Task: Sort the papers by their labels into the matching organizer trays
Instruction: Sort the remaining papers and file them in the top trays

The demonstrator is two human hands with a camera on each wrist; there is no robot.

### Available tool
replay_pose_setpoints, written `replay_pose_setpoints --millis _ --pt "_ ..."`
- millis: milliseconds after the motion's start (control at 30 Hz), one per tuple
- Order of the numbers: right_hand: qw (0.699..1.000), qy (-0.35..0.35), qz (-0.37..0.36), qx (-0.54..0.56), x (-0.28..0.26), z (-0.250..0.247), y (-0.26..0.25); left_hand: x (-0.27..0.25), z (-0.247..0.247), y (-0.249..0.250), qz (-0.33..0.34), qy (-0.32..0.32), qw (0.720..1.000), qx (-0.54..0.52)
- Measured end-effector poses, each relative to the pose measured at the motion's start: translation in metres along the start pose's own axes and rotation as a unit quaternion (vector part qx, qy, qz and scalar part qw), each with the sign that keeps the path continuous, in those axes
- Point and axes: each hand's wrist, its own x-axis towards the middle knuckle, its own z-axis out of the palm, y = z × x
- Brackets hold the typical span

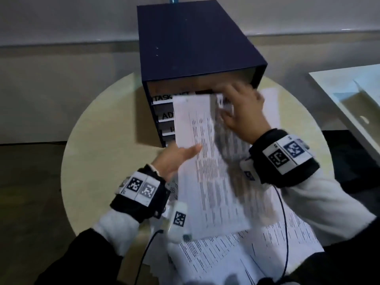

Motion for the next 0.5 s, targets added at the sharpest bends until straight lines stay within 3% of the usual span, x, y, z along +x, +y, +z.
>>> replay_pose_setpoints --millis 100,200,267,333,400,500 --pt "0.986 -0.154 0.038 0.054 -0.019 0.043 0.019 -0.003 -0.013 -0.040 -0.120 -0.005 0.993 -0.011" --pt "0.971 -0.218 0.062 0.073 -0.043 0.078 0.036 -0.004 -0.026 -0.073 -0.192 -0.018 0.981 -0.030" --pt "0.961 -0.246 0.105 0.069 -0.057 0.093 0.046 -0.005 -0.027 -0.089 -0.216 -0.025 0.976 -0.023" --pt "0.949 -0.273 0.139 0.066 -0.068 0.103 0.053 -0.009 -0.022 -0.090 -0.219 0.025 0.975 -0.019" --pt "0.941 -0.298 0.147 0.057 -0.076 0.111 0.056 -0.005 -0.023 -0.095 -0.217 0.066 0.974 -0.017" --pt "0.941 -0.297 0.149 0.060 -0.082 0.117 0.060 0.019 -0.037 -0.120 -0.214 0.063 0.974 -0.031"
